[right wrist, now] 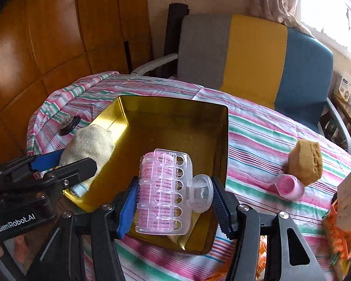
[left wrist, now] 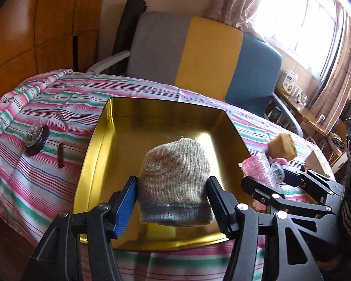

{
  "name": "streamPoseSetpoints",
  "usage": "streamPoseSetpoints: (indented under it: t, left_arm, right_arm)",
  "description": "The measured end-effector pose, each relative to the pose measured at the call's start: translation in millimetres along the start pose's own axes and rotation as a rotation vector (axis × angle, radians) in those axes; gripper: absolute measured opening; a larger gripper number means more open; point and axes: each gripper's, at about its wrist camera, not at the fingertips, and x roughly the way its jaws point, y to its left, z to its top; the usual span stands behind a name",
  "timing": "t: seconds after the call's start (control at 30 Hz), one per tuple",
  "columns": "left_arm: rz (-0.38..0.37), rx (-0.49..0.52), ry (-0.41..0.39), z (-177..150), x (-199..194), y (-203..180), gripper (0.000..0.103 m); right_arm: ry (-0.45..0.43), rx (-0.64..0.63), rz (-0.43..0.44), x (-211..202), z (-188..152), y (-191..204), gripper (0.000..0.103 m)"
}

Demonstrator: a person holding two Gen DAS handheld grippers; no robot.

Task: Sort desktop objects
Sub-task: 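Carry the sock into the gold tray and open the left gripper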

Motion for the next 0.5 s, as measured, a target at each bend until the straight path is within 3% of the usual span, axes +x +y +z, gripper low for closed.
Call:
streamPoseSetpoints:
  t: [0.23,0.5]
  left_arm:
    - [0.047,0.001,0.011,6.9,18.8,10.6,0.060]
    - [0.039,-0.033,0.018,-4.9,10.6,15.7,0.061]
  right_arm:
    - [0.040,0.019,-0.024,28.1,12.8,0.1,0.059]
    - [0.068,0.015,-0.023,40.6,9.6,2.0,0.061]
